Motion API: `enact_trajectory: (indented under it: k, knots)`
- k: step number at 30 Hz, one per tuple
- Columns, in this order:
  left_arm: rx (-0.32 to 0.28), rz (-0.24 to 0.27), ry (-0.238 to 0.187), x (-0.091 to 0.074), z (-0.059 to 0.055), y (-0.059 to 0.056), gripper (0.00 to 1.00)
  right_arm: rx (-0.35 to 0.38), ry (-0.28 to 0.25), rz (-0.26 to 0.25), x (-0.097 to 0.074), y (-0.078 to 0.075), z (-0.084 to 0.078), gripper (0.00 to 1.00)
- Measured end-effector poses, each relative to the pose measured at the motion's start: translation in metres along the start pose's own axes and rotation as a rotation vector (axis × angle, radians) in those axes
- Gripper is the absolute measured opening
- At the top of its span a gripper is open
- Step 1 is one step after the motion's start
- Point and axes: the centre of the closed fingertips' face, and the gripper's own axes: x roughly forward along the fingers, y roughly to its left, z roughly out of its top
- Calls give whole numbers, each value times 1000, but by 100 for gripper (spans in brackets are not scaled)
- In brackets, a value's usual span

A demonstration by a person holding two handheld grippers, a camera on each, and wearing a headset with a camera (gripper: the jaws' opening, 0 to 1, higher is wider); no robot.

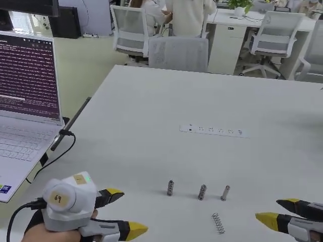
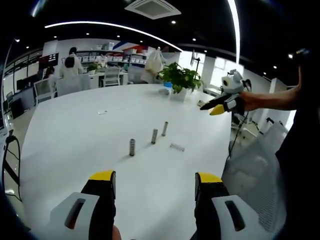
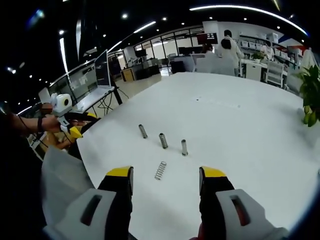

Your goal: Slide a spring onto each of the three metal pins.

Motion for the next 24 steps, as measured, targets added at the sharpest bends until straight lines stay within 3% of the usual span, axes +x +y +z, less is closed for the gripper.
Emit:
enact_trajectory:
  k: [24]
  knots:
    - [72,-94,21,37,17,-21,59,24,17,35,-5,20,-23,57]
